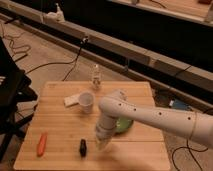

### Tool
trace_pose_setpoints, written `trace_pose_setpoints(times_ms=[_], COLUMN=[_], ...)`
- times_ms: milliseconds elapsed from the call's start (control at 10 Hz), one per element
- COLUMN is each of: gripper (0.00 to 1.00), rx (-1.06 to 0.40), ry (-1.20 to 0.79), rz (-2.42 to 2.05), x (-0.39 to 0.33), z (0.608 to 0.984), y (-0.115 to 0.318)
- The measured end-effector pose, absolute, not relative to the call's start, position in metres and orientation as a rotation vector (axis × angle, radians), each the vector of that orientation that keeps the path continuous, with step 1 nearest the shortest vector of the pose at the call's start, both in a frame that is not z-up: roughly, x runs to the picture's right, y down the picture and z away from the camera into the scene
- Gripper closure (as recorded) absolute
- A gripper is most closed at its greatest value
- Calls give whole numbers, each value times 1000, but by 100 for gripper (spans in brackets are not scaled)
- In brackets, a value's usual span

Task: Knock the eraser over

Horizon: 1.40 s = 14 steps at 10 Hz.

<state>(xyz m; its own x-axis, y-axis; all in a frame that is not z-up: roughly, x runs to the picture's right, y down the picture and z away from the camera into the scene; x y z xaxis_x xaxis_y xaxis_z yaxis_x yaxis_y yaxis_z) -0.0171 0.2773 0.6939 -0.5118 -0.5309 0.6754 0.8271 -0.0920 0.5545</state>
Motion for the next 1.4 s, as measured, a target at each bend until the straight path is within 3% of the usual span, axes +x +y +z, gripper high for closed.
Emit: trace_pose_setpoints(times_ms=[700,1400], gripper=[100,100], rx=[-345,-216], ry=[-1207,-1247], rz=[-1748,-1912], x=[-24,-118], z=[703,711], y=[281,271])
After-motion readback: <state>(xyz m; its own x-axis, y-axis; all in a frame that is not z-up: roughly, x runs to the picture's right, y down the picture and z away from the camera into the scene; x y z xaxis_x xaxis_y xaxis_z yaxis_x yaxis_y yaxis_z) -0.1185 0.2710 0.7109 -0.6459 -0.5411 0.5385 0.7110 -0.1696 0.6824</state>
